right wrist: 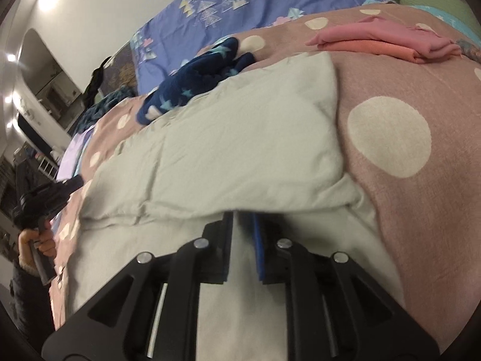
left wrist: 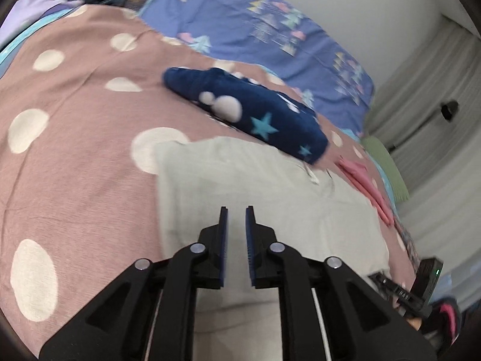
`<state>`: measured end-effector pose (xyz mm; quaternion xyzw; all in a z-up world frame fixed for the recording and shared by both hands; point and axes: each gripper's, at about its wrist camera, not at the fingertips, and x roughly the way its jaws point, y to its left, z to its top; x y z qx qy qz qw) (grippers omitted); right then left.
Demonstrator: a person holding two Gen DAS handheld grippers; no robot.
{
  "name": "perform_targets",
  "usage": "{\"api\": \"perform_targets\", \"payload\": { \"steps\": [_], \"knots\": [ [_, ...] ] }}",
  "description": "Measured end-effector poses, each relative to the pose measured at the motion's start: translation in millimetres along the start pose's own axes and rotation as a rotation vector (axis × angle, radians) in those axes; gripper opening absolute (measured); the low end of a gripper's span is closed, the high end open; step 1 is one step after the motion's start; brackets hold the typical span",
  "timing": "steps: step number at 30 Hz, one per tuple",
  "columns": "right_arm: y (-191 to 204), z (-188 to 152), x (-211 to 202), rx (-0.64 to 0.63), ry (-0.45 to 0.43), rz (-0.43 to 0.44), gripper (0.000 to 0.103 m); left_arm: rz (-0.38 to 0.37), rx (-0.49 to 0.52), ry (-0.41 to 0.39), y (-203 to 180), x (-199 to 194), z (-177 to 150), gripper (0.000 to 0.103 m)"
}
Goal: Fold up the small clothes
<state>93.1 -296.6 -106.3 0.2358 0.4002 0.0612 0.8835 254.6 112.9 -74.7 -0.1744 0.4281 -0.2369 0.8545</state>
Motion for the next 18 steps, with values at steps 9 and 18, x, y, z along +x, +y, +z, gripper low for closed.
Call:
{"api": "perform_targets", "payload": {
  "steps": [9,18],
  "knots": [
    [-21,20,-10,0.093,0.061,-0.063,0.016,0.234,0.277,0.056,-41,50,-47,0.027],
    [-77,125,2,0.164,-0.012,-0.133,0.058,0.339,0.374,0.039,-54,53,-55,0.029]
  ]
}}
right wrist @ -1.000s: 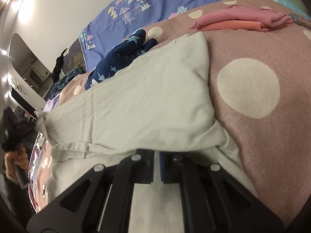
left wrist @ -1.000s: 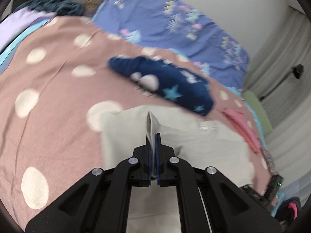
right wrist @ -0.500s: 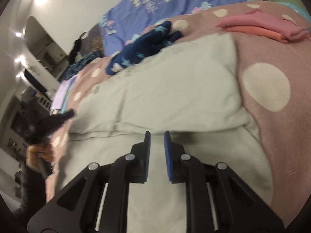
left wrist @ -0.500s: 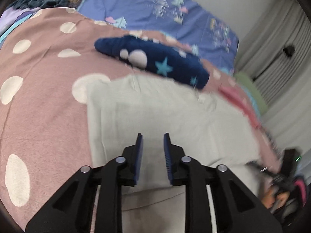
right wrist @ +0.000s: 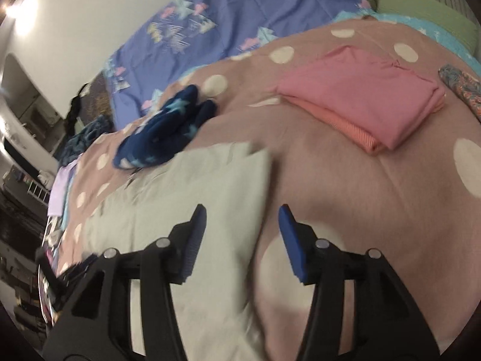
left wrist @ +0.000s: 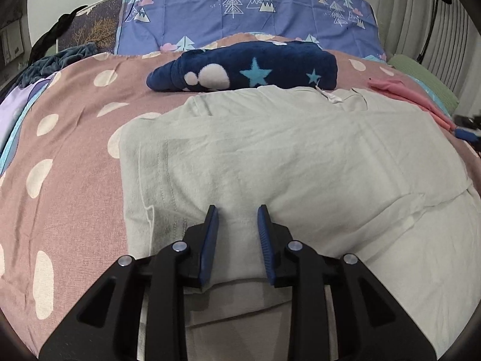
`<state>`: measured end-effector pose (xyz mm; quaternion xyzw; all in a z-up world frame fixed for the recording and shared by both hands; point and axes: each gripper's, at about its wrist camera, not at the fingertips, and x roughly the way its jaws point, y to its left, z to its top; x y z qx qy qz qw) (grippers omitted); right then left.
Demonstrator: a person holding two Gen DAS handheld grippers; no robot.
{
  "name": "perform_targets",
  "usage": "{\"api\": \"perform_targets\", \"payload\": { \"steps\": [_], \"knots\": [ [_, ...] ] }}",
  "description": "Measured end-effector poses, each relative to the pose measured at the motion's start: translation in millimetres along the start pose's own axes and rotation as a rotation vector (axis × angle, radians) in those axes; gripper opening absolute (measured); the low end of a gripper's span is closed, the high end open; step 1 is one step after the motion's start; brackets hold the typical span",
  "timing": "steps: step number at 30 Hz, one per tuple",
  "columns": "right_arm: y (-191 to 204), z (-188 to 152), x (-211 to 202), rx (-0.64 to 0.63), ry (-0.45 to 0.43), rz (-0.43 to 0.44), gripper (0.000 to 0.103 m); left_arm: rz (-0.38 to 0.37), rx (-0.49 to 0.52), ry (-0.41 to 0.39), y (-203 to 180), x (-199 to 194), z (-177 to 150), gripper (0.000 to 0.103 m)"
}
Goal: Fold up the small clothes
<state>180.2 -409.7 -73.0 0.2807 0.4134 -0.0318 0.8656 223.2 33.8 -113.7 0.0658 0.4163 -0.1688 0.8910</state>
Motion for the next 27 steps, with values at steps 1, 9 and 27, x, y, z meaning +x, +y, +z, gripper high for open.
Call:
{"api": "perform_targets", "payload": {
  "steps": [1,9,27],
  "knots": [
    [-6,8,16,0.042,0.033,0.038,0.061,0.001,0.001,-0.001,1,-1,-1,0.029],
    [27,14,30,-0.21,-0.133,-0.177,0.002,0.002,0.001,-0.002,0,-1,-1,0.029],
    [48,-96,-1,-0.39,0.002,-0.128,0.012,0.017,0.008,-0.004,-4,-3,0,0.029]
  ]
}}
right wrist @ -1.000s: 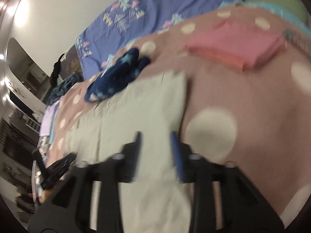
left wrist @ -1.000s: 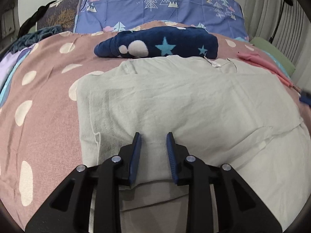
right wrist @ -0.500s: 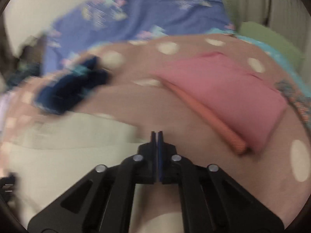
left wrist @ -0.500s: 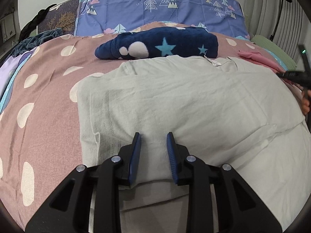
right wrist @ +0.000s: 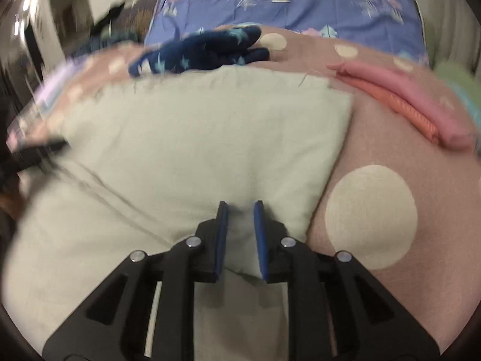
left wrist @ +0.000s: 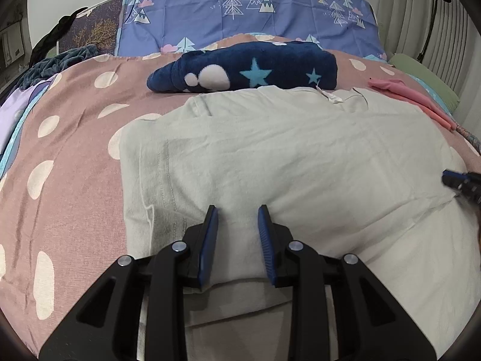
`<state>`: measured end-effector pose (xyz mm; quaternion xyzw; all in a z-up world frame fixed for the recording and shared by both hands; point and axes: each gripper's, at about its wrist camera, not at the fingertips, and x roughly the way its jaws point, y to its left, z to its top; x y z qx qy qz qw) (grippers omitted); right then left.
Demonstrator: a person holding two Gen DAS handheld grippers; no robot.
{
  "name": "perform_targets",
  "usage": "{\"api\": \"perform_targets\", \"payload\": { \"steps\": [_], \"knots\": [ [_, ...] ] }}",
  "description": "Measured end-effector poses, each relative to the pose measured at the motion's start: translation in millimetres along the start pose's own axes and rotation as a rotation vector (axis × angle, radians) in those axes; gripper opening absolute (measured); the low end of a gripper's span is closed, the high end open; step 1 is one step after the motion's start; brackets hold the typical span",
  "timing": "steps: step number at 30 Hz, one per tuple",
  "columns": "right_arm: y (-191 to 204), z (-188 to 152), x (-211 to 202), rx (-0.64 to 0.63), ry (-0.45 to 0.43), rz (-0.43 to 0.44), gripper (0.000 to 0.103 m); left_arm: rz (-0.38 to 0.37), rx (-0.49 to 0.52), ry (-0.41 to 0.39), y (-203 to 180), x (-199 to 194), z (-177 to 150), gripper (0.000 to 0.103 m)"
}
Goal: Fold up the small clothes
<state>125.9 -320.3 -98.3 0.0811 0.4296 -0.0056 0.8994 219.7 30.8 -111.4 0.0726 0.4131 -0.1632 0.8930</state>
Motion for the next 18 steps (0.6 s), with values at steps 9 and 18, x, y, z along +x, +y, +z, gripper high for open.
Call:
{"api": "perform_targets", "payload": {
  "steps": [9,18],
  "knots": [
    [74,17,-1,0.051,0.028,0.26,0.025,-0.112,0.028,0.021,-54,-5,9,0.04],
    [124,-12,26,-0.167,0.039,0.042,0.023,0.035,0.302,-0.01,-106,-8,-8,0.047]
  ]
}}
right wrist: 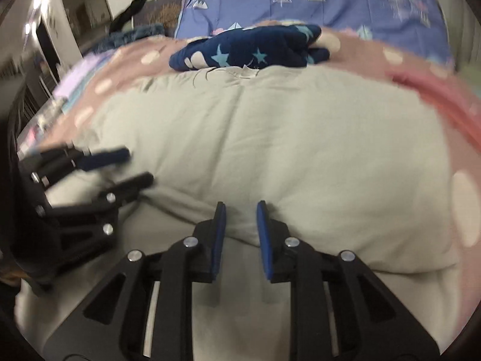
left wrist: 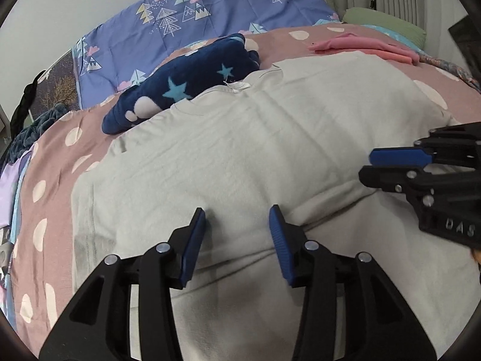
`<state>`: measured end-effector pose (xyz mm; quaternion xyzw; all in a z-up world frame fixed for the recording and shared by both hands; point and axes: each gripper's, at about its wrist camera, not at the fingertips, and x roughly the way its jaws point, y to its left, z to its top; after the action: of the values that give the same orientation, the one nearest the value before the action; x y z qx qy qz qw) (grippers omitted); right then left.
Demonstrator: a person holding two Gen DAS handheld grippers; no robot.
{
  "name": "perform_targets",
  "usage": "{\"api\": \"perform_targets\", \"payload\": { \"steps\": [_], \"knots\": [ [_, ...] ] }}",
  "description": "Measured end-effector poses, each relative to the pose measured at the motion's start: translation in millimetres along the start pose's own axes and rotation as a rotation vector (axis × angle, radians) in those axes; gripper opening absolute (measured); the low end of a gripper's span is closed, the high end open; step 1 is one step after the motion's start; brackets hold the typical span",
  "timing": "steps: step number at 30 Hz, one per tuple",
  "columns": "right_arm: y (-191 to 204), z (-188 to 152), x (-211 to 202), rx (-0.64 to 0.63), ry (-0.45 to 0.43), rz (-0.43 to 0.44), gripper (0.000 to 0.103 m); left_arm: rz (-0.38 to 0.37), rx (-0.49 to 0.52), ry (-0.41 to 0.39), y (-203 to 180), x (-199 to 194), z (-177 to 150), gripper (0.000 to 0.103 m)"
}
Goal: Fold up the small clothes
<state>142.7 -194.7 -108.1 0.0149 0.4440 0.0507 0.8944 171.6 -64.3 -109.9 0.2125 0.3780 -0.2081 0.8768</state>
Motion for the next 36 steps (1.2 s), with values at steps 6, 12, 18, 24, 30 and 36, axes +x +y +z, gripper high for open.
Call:
{"api": "perform_targets", "payload": {
  "steps": [6,12,18,24,30,36],
  "knots": [
    [-17,-46,-63,0.044,-0.058,0.081,0.044,-0.056,-0.088,-0.037,16,-48,-33,0.059],
    [-79,-106,-119,0.226,-0.063,0.077,0.043,-0.041,-0.206,-0.1,58,-117,-100,0.068],
    [-117,-156,-155,0.356,-0.073,0.073,0.043,-0.049,-0.28,-0.089,95,-154,-162,0.077],
    [-127,-197,-169,0.413,-0.05,0.17,0.042,-0.229,-0.329,0.011,96,-156,-215,0.076],
    [-125,-217,-183,0.417,0.002,0.285,0.042,-0.343,-0.307,-0.029,77,-173,-244,0.077],
    [-121,-245,-197,0.414,0.07,0.325,0.037,-0.421,-0.261,-0.001,67,-192,-264,0.077]
  ]
}}
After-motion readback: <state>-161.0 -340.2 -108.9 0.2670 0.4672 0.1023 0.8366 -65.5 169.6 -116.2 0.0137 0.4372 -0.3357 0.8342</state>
